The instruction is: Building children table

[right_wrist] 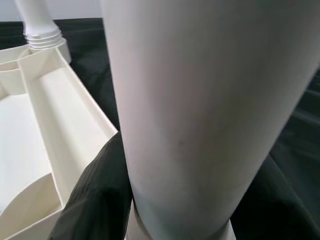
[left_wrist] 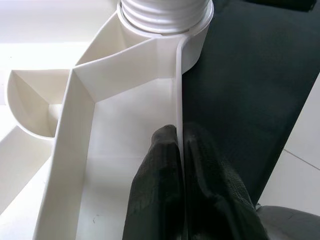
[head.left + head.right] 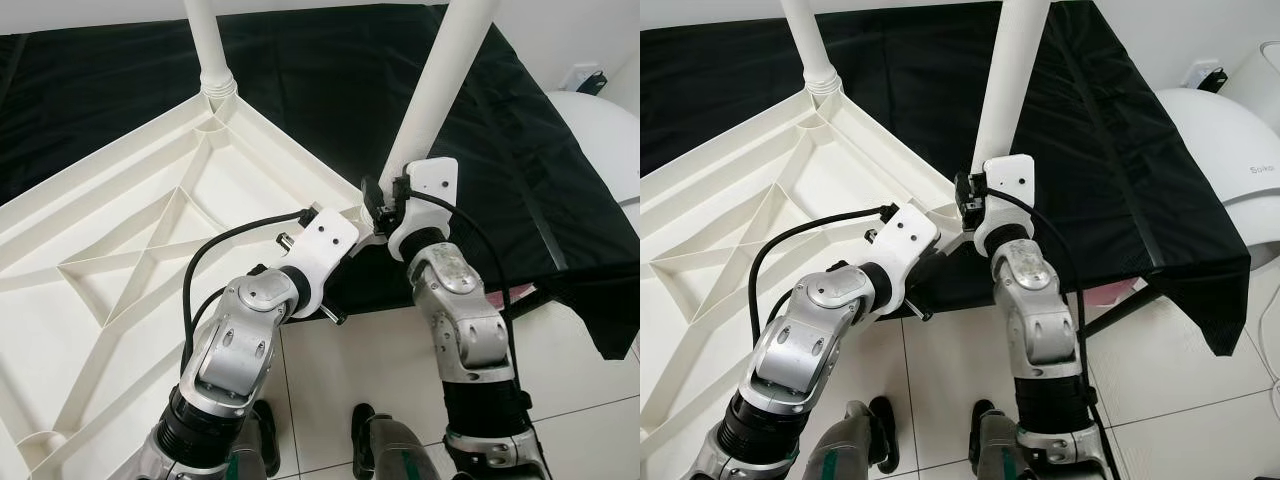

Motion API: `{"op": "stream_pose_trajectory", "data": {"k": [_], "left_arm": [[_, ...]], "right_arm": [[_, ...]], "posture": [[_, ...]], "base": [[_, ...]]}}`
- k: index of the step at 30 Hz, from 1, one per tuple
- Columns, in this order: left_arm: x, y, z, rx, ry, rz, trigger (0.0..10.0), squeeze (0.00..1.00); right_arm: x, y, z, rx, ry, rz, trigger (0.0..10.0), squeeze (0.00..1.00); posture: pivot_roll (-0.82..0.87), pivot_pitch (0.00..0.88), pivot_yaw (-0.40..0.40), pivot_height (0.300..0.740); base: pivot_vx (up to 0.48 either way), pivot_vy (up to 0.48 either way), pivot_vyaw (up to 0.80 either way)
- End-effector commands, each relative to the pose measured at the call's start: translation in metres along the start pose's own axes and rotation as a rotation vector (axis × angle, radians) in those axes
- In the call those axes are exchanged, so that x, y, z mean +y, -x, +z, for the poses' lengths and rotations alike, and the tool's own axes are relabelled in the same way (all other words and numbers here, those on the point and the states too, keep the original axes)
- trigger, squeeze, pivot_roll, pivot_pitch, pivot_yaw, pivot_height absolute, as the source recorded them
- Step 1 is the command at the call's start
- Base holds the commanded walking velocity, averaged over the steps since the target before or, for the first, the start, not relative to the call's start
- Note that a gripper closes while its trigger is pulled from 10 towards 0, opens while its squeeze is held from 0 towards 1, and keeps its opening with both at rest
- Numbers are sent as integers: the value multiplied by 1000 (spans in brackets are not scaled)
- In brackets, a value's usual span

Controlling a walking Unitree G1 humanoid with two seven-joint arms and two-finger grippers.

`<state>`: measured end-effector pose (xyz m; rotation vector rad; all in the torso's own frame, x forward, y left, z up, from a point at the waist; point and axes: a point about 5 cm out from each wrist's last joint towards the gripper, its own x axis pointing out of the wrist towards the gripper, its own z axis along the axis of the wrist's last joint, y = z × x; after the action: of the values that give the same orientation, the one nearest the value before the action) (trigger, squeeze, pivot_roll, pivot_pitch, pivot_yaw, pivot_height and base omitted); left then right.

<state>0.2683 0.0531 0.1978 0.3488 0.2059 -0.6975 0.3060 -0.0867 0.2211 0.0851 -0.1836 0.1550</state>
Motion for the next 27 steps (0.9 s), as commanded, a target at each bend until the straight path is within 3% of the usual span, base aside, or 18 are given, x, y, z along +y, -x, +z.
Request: {"op": "stream_pose_trajectory", "data": {"k": [1, 11, 17, 18, 19, 27], "left_arm": [[5, 2, 9, -44, -16, 103, 10000, 0], [6, 1, 10, -43, -12, 113, 10000, 0], [7, 2, 10, -43, -12, 115, 10000, 0], [7, 2, 10, -43, -13, 114, 10000, 0], [6, 2, 10, -44, -13, 115, 10000, 0], [5, 2, 11, -46, -13, 115, 10000, 0]], "right_arm": [[19, 3, -5, 24, -30, 13, 10000, 0], [18, 3, -15, 66, 29, -184, 10000, 0], [17, 4, -17, 62, 32, -224, 10000, 0], [17, 4, -17, 61, 27, -238, 10000, 412], [16, 4, -17, 58, 23, -249, 10000, 1000], [13, 6, -17, 44, 18, -248, 10000, 1000]], "posture": [[-112, 248, -7, 740], [-111, 248, -4, 740], [-110, 249, -3, 740], [-111, 248, -3, 740], [-111, 248, -3, 740], [-113, 240, -5, 740]], "base": [[0, 0, 0], [0, 0, 0], [0, 0, 0], [0, 0, 0], [0, 0, 0], [0, 0, 0]]}}
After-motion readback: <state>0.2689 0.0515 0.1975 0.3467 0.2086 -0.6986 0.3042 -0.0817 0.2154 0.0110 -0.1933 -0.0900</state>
